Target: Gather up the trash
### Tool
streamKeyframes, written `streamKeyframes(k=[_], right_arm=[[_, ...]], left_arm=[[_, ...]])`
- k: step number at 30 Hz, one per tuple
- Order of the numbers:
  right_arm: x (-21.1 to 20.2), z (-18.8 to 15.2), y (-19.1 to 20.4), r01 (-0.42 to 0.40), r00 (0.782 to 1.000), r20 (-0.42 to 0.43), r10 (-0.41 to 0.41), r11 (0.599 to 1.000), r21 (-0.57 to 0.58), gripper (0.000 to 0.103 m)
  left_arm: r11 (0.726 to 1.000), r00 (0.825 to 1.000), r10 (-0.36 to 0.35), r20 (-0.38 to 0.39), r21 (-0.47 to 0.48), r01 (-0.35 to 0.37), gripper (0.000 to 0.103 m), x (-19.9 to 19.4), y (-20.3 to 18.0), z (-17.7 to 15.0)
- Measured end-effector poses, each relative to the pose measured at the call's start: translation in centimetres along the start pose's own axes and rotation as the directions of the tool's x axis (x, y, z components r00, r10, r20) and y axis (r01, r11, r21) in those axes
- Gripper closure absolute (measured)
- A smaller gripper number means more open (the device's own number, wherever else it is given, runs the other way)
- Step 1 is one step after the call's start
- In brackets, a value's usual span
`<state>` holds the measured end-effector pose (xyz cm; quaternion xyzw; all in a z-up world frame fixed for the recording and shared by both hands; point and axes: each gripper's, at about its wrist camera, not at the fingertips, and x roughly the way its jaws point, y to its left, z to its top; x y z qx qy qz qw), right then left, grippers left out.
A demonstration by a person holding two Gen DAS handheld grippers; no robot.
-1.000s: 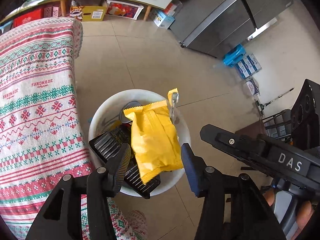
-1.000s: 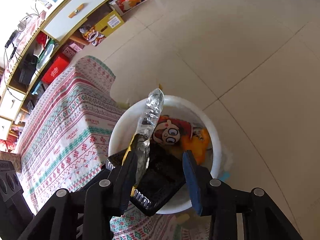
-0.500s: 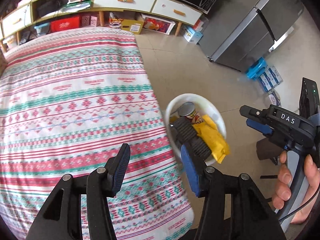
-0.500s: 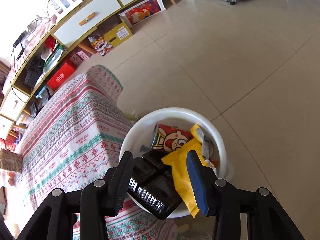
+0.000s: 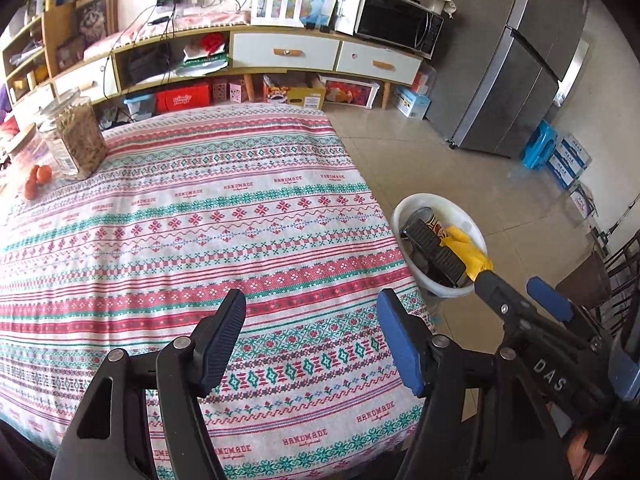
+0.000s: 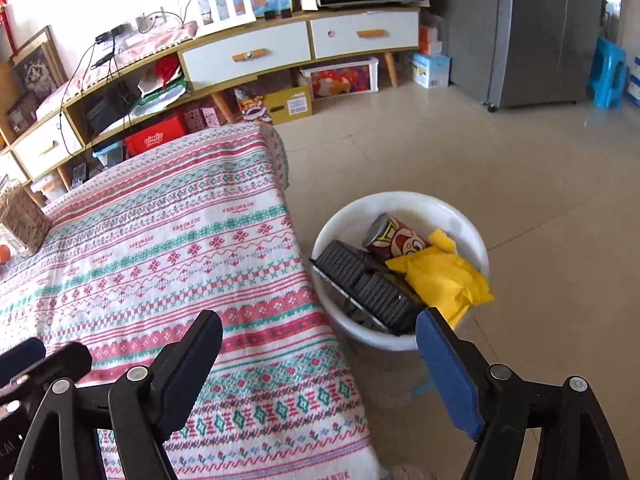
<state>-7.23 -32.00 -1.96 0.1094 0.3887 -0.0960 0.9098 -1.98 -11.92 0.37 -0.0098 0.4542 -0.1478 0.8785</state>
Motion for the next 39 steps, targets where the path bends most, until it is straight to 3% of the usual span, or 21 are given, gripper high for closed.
streamKeyframes(k=[9, 16, 39], right_arm=[[-1.8, -2.3, -1.1, 0.155, 0.986, 0.057, -0.156, 0.988, 0.022, 0.010], [-2.5, -2.9, -0.3, 0.188, 0.978, 0.093, -0.187, 0.982, -0.003, 0.006], [-1.9, -2.8, -0.4, 0.184, 0.981, 0.063, -0.184, 0.983, 0.004, 0.005]], left_arm=[[0.999, 0.998, -0.008, 0.058, 0.052, 0.005, 0.027, -1.6, -0.1, -1.7], [0.997, 0.999, 0.014, 0.043, 0.080, -0.018, 0.024, -0.9, -0.7, -2.0], [0.996, 1.000, 0.017, 0.012, 0.088, -0.018, 0.024, 0.1, -1.3, -2.6]])
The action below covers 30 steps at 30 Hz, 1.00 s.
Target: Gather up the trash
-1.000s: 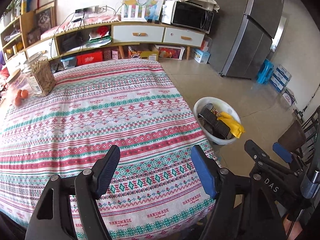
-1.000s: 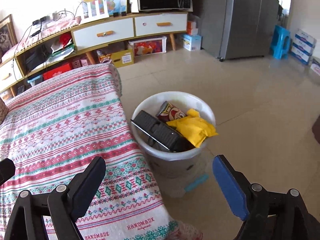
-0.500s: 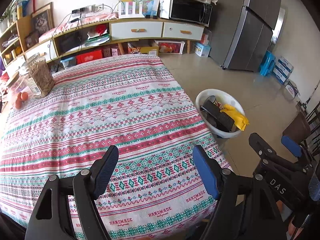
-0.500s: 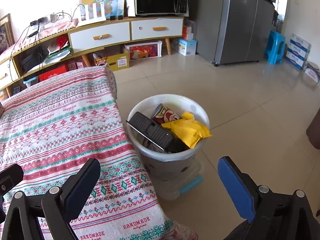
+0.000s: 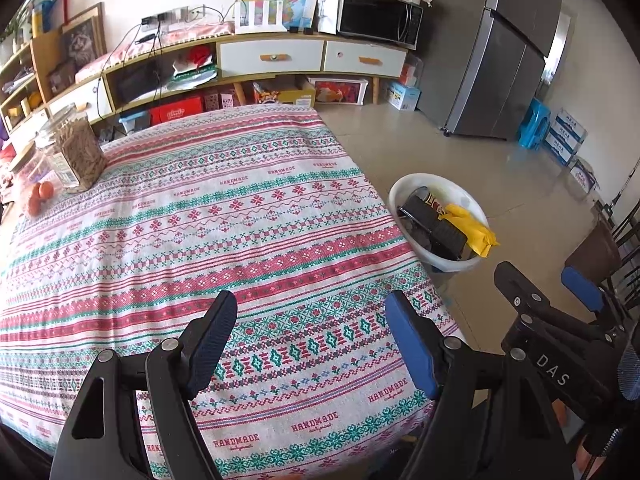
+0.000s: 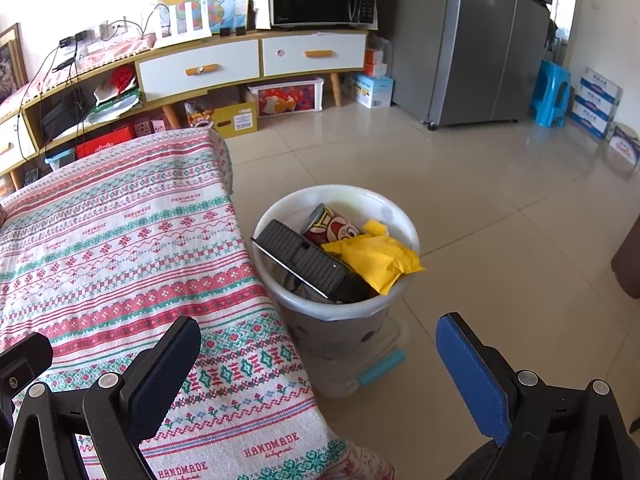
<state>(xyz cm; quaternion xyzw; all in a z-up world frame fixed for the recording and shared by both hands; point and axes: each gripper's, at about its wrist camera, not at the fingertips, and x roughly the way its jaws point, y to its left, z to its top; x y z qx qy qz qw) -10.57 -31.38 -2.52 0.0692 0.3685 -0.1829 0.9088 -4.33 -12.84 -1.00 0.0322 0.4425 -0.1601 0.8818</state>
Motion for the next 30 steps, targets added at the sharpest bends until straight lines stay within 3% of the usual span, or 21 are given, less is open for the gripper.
streamKeyframes(k=[30], right_arm=[[0.13, -0.17, 0.37, -0.008, 1.000, -0.016, 0.008, 1.000, -0.006, 0.005]], left_arm=[[1.000, 1.000, -0.008, -0.001, 0.013, 0.008, 0.024, -0.06, -0.49, -0.17]])
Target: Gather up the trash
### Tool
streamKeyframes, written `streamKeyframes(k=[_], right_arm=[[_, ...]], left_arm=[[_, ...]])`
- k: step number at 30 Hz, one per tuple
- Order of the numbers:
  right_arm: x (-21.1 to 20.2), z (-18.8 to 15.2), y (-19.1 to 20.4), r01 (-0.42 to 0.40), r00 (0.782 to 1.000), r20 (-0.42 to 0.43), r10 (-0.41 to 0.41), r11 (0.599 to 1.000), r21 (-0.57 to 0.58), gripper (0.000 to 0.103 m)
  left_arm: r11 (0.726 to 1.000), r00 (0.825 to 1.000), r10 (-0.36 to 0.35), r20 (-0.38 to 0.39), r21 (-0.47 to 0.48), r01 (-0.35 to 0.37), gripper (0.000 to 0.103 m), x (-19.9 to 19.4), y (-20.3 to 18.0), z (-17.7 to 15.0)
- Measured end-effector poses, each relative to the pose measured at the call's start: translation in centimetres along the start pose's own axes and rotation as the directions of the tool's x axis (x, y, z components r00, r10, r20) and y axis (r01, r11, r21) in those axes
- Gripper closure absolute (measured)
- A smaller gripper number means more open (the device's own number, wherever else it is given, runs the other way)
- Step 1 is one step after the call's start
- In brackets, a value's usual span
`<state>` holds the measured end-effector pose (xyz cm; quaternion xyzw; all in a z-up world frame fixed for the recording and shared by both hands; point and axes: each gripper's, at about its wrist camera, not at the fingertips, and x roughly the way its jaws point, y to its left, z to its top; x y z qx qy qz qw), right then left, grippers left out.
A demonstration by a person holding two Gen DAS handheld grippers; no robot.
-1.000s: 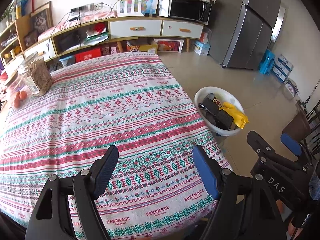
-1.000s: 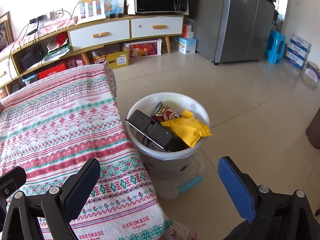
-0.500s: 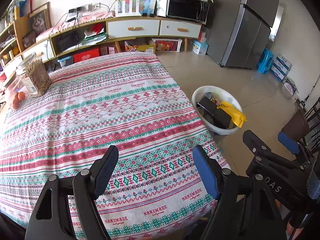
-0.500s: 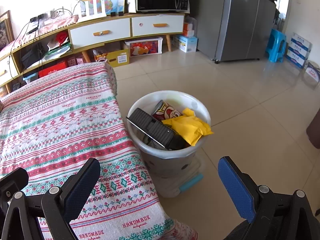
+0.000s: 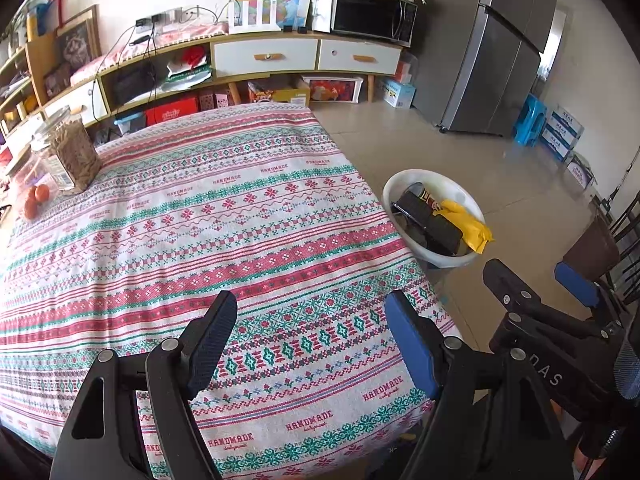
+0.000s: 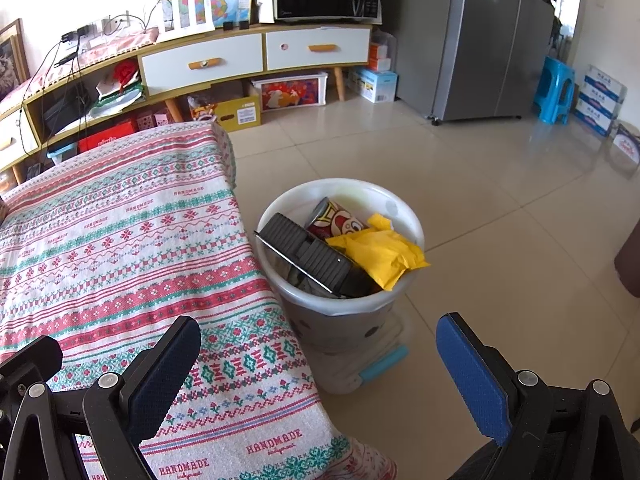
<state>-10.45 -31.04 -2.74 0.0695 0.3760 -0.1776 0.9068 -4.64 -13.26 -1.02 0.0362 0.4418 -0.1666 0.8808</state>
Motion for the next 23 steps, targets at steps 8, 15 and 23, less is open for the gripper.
streamKeyframes(k=[8, 15, 23], right_arm=[[0.15, 0.01, 0.01, 0.003, 1.000, -0.002, -0.003, 1.000, -0.004, 0.005], [0.28, 0.03, -0.08, 0.005, 1.000, -0.004, -0.005, 1.000, -0.005, 0.005], [0.28, 0.04, -0.08, 0.006, 1.000, -0.004, -0.006, 1.000, -0.006, 0.005]], left_arm=[[1.000, 1.000, -0.005, -0.002, 0.004, 0.005, 0.024, 0.05, -0.05, -0.03], [1.000, 1.000, -0.006, -0.006, 0.008, 0.006, 0.024, 0.21, 0.12, -0.01], [1.000, 1.000, -0.006, 0.003, 0.013, 0.005, 0.022, 0.11, 0.35, 0.04]])
